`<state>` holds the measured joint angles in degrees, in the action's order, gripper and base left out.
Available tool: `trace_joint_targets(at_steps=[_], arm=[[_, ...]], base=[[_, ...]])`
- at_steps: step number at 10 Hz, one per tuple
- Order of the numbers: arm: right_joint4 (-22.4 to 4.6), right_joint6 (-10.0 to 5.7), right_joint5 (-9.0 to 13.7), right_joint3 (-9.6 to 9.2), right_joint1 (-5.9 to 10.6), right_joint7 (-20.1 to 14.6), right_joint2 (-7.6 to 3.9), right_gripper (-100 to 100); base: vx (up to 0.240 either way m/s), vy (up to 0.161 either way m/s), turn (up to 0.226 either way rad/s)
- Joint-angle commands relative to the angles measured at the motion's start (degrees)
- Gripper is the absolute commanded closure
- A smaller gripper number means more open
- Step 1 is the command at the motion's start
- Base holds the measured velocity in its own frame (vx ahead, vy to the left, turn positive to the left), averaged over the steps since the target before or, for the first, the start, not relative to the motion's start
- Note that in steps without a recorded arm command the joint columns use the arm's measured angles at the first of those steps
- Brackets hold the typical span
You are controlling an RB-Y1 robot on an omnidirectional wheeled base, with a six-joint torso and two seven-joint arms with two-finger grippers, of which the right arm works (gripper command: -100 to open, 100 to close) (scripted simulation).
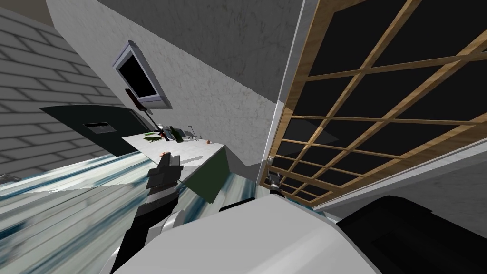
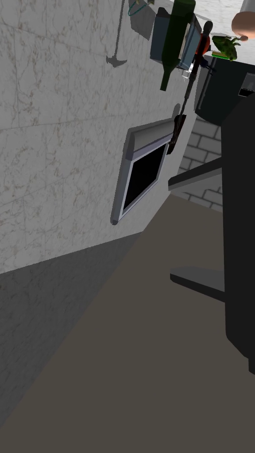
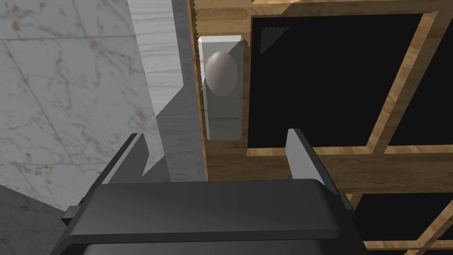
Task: Pull the door open
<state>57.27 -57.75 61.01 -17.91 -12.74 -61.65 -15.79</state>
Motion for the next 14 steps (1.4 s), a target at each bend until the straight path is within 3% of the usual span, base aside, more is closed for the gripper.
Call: trace_joint_targets(at_steps=[1,4,11,12,13,14], arm=[[-1.6,-0.02,-0.2,-0.2,0.73,-2.0,-1.0,-100],[-4.7,-0.06,-0.6,-0.75,1.8,-6.1,-3.36,-100],[-10.0,-0.11,-1.5,-1.72,3.7,-13.3,-7.55,-100],[-9.6,-0.28,-1.5,-1.84,3.27,-12.6,-6.94,-100],[-9.6,-0.28,-1.5,-1.84,3.27,-12.6,-6.94,100],[-9.6,-0.28,-1.5,-1.84,3.27,-12.6,-6.94,100]], base=[[0.148,-0.023,-0.057],[0.158,-0.007,-0.051],[0.139,-0.02,-0.041],[0.055,0.014,-0.048],[-0.03,0.013,0.04],[-0.027,-0.004,0.002]])
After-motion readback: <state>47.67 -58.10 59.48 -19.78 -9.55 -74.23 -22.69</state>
